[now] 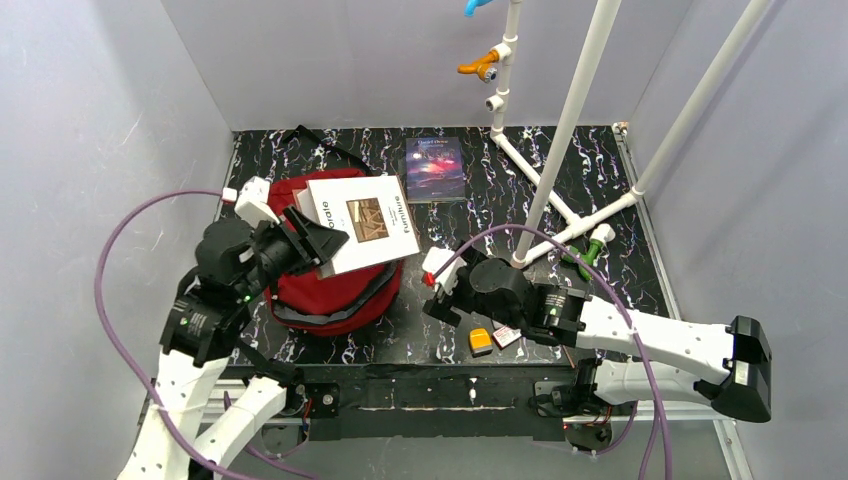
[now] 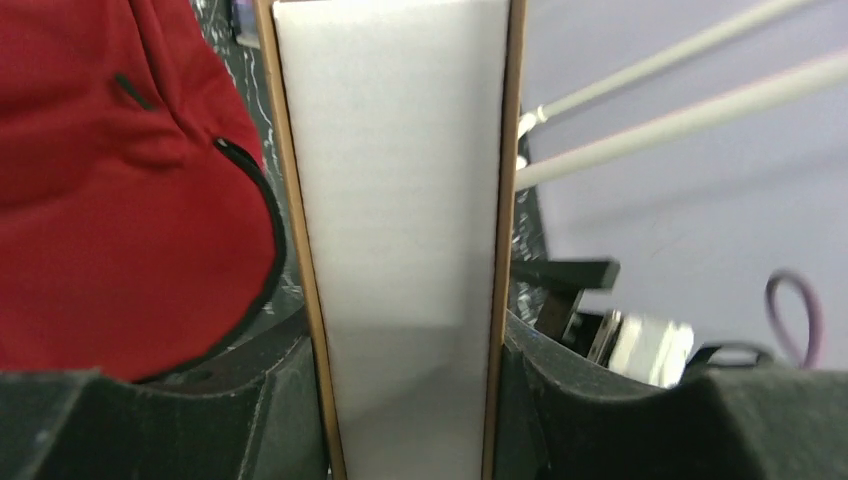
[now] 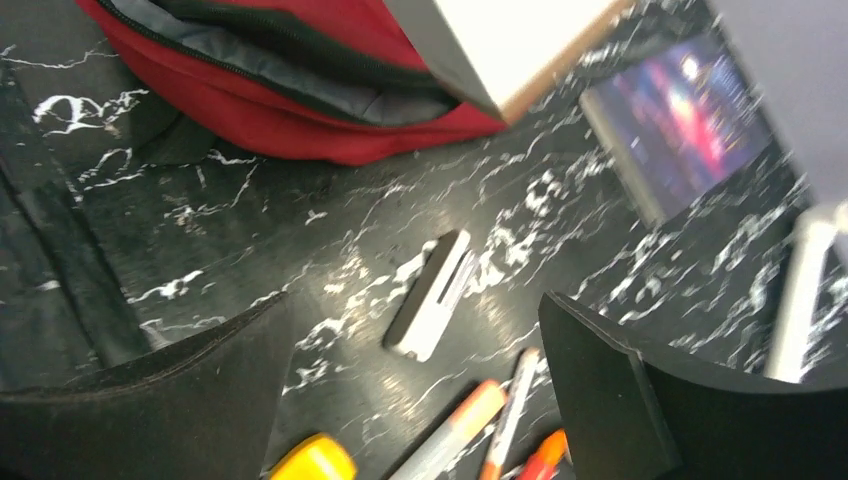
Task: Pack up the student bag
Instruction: Pick up the book from the center of the board.
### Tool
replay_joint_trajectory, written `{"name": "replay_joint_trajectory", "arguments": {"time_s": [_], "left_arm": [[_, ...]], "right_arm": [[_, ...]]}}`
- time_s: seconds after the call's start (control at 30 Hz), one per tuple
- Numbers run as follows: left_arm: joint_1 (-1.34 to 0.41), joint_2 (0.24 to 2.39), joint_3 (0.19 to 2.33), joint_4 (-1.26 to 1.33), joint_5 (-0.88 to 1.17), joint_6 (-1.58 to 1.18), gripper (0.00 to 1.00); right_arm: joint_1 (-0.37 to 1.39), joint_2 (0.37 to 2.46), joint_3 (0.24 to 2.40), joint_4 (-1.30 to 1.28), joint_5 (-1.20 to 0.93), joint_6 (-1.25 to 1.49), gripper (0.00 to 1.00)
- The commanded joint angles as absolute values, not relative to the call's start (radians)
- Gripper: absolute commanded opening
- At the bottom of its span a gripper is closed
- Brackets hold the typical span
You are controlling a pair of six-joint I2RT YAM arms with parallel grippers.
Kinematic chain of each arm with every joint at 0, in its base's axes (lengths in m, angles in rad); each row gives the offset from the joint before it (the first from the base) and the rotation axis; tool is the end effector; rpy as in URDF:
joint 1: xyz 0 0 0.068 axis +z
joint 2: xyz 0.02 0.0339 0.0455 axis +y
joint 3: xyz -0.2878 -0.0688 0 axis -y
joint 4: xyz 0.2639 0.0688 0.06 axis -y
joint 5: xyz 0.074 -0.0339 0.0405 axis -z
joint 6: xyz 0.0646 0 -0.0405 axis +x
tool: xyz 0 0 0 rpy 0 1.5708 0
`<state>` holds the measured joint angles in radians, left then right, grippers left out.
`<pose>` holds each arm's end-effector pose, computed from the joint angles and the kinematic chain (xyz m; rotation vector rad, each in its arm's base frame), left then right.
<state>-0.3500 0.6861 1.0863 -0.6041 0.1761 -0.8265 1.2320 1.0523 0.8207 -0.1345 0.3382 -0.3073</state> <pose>0.1387 -0.0627 0.4260 -0.3123 1.8587 -0.9876 0.1113 0.2513 0.3130 -1.1701 1.5302 0.2944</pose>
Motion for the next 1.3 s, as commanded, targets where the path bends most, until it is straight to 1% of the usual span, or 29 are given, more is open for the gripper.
{"name": "replay_joint_trajectory", "arguments": {"time_s": [0.0,0.03,0.07,0.13,0.17,0.23,0.33,0.4,0.43,0.53,0.6,0.67,0.8,0.87,1.03,1.27], "left_arm": [[-0.348,0.7,1.187,-0.814,0.309,-0.403,0.12],[-0.348,0.702,1.192,-0.826,0.368,-0.373,0.09],[-0.349,0.702,1.192,-0.83,0.43,-0.354,0.05],[-0.348,0.697,1.177,-0.81,0.521,-0.351,0.02],[-0.349,0.689,1.151,-0.778,0.581,-0.365,0.01],[-0.349,0.684,1.118,-0.704,0.693,-0.391,0.0],[-0.349,0.713,1.108,-0.654,0.8,-0.389,0.0],[-0.349,0.749,1.116,-0.659,0.865,-0.37,0.0],[-0.35,0.772,1.122,-0.67,0.909,-0.356,0.0],[-0.348,0.828,1.128,-0.732,0.982,-0.299,0.0],[-0.349,0.848,1.118,-0.766,1.022,-0.264,0.0],[-0.348,0.859,1.097,-0.782,1.078,-0.241,0.0],[-0.349,0.86,1.079,-0.784,1.159,-0.205,0.0],[-0.349,0.853,1.08,-0.782,1.176,-0.193,0.0],[-0.349,0.847,1.072,-0.756,1.231,-0.193,0.0],[-0.351,0.85,1.055,-0.718,1.262,-0.203,0.0]], "right_arm": [[1.213,1.045,0.9,-0.301,0.386,0.022,0.98],[1.184,1.042,0.911,-0.317,0.304,0.065,0.98],[1.145,1.037,0.917,-0.32,0.18,0.104,0.98],[1.04,1.02,0.909,-0.287,-0.084,0.195,0.98],[0.96,1.008,0.893,-0.236,-0.252,0.271,0.98],[0.839,0.976,0.84,-0.119,-0.487,0.39,0.98],[0.694,0.948,0.829,-0.101,-0.669,0.444,0.98],[0.64,0.943,0.861,-0.179,-0.694,0.395,0.98],[0.625,0.946,0.892,-0.247,-0.662,0.359,0.99],[0.62,0.989,1.06,-0.463,-0.453,0.251,0.98],[0.62,1.012,1.128,-0.512,-0.427,0.216,0.98],[0.62,1.035,1.144,-0.462,-0.517,0.218,0.98],[0.621,1.148,1.129,-0.281,-0.963,0.358,0.98],[0.632,1.171,1.103,-0.17,-1.088,0.443,0.98],[0.683,1.172,1.043,0.058,-1.149,0.626,0.98],[0.846,1.187,0.981,0.127,-1.136,0.679,0.98]]}}
